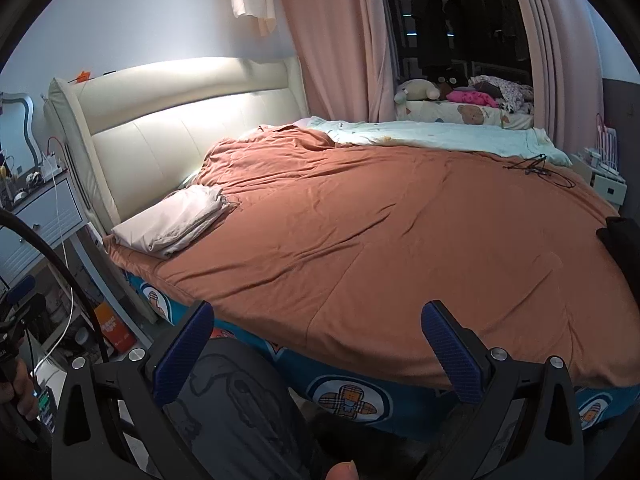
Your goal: Fold large clothes
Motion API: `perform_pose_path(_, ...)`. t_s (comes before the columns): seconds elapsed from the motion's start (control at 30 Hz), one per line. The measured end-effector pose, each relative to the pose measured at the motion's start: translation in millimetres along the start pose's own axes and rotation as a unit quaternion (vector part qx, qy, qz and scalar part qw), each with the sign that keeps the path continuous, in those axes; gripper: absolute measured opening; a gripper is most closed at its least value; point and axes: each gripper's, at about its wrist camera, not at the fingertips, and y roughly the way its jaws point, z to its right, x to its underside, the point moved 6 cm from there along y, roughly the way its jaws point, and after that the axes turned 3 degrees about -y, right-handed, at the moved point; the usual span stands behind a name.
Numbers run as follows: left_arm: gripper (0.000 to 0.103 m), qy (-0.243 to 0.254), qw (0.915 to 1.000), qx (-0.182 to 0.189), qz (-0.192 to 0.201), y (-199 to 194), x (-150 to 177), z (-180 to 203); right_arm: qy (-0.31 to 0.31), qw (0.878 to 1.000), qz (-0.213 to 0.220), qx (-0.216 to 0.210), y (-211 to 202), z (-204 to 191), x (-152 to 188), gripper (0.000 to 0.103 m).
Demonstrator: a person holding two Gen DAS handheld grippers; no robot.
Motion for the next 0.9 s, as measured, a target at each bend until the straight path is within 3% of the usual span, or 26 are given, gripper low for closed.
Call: perform_pose_path(0.9,0.103,-0.014,0.9995,-0.020,0.018,-9.5,-8.6,-8.5,0.000,1.000,0.010,-0.004,-12.0,-2.2,4.9,0.103)
